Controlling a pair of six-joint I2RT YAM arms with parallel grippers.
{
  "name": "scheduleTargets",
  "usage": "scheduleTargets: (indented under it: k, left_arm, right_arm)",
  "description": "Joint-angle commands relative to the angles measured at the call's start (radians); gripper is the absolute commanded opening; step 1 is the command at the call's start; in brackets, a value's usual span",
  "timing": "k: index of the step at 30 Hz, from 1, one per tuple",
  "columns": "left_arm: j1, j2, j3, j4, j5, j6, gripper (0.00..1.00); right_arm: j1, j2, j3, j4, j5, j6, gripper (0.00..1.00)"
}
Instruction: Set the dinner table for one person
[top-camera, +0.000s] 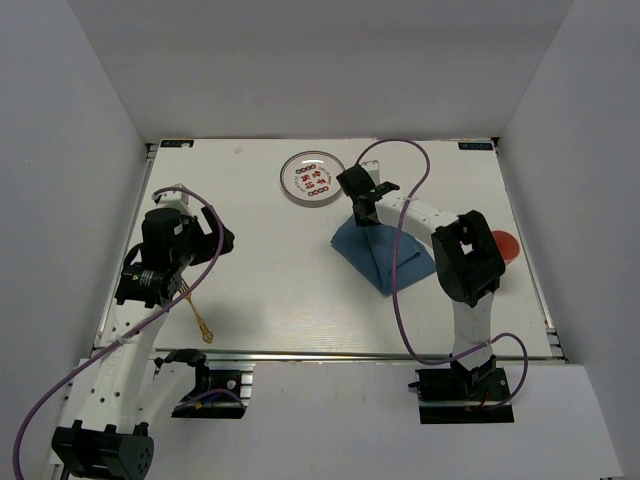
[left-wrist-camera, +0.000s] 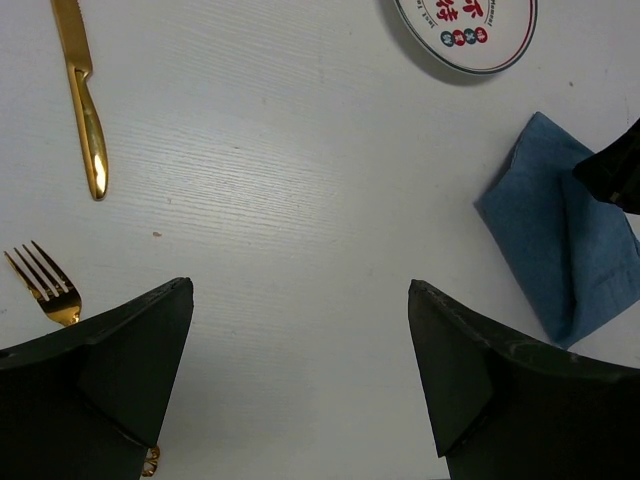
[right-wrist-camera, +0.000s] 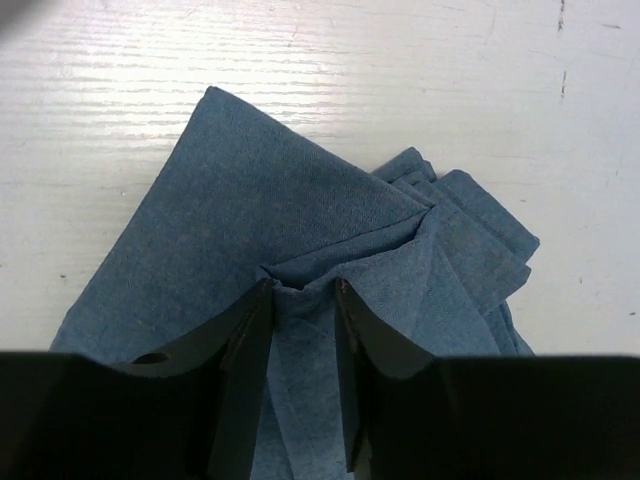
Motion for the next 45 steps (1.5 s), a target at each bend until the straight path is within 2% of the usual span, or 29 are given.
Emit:
scheduleTargets:
  k: [1, 2, 4, 5, 8, 11, 12, 15, 16, 24, 26, 30, 31, 32, 33, 35, 37, 39, 40, 41, 43, 44, 45]
  left_arm:
    - [-0.002, 0.000, -0.002, 0.010, 0.026, 0.010, 0.98]
    - [-0.002, 0.001, -0.001, 0.010, 0.026, 0.010, 0.98]
    - [-0.002, 0.001, -0.002, 0.010, 0.025, 0.012, 0.98]
    - [-0.002, 0.001, -0.002, 0.010, 0.025, 0.010, 0.98]
    - [-0.002, 0.001, -0.002, 0.010, 0.026, 0.012, 0.98]
    - [-0.002, 0.001, -0.001, 0.009, 0.020, 0.010, 0.98]
    - [-0.002, 0.001, 0.001, 0.007, 0.014, 0.009, 0.98]
    - [-0.002, -0.007, 0.004, -0.004, -0.030, 0.000, 0.98]
    - [-0.002, -0.010, 0.005, -0.010, -0.044, -0.007, 0.98]
    - [-0.002, -0.071, 0.007, -0.045, -0.184, -0.059, 0.98]
    - [-0.002, -0.076, 0.008, -0.051, -0.193, -0.068, 0.98]
    - [-0.002, -0.089, 0.008, -0.056, -0.210, -0.077, 0.98]
    - [-0.002, -0.091, 0.010, -0.062, -0.225, -0.082, 0.98]
    - [-0.002, -0.092, 0.011, -0.067, -0.237, -0.092, 0.98]
    - [-0.002, -0.092, 0.016, -0.082, -0.253, -0.100, 0.98]
    - [-0.002, -0.097, 0.019, -0.096, -0.299, -0.123, 0.98]
    - [-0.012, -0.100, 0.021, -0.106, -0.316, -0.132, 0.98]
    - [-0.012, -0.102, 0.025, -0.116, -0.311, -0.135, 0.98]
    - [-0.012, -0.099, 0.033, -0.120, -0.302, -0.135, 0.98]
    - [-0.012, -0.096, 0.039, -0.126, -0.282, -0.135, 0.98]
    - [-0.012, -0.089, 0.056, -0.145, -0.235, -0.148, 0.98]
    - [-0.012, -0.076, 0.056, -0.145, -0.157, -0.151, 0.98]
    - [-0.012, -0.065, 0.051, -0.140, -0.115, -0.154, 0.98]
  right_arm:
    - [0.011, -0.005, 0.007, 0.010, 0.055, 0.013, 0.35]
    - [0.011, -0.009, 0.009, 0.011, 0.055, 0.015, 0.31]
    - [0.014, -0.014, 0.016, 0.011, 0.046, 0.012, 0.01]
    - [0.017, -0.018, 0.016, 0.010, 0.045, 0.010, 0.00]
    - [0.032, -0.050, 0.025, 0.021, -0.007, -0.014, 0.00]
    - [0.061, -0.092, 0.025, 0.091, -0.186, -0.082, 0.00]
    - [0.083, -0.100, 0.027, 0.108, -0.333, -0.097, 0.00]
    - [0.107, -0.115, 0.047, 0.172, -0.544, -0.111, 0.00]
    - [0.136, -0.110, 0.058, 0.186, -0.680, -0.111, 0.00]
    - [0.259, -0.043, 0.070, 0.390, -1.225, -0.021, 0.00]
    - [0.281, -0.037, 0.050, 0.442, -1.279, 0.010, 0.00]
    - [0.325, -0.037, 0.019, 0.481, -1.233, 0.032, 0.00]
    - [0.336, -0.022, 0.021, 0.481, -1.241, 0.030, 0.09]
    - [0.347, -0.020, 0.022, 0.479, -1.250, 0.029, 0.37]
    - [0.354, -0.018, 0.012, 0.479, -1.258, 0.027, 0.47]
    - [0.364, -0.060, -0.027, 0.481, -1.223, 0.036, 0.89]
    - [0.356, -0.139, -0.120, 0.547, -1.146, 0.052, 0.89]
    - [0.350, -0.198, -0.181, 0.551, -0.999, 0.061, 0.89]
    - [0.350, -0.254, -0.227, 0.513, -0.927, 0.056, 0.89]
    - [0.351, -0.277, -0.247, 0.495, -0.764, 0.062, 0.89]
    - [0.342, -0.319, -0.295, 0.403, -0.593, 0.105, 0.89]
    - [0.325, -0.324, -0.298, 0.371, -0.446, 0.137, 0.89]
    - [0.319, -0.319, -0.298, 0.337, -0.401, 0.148, 0.89]
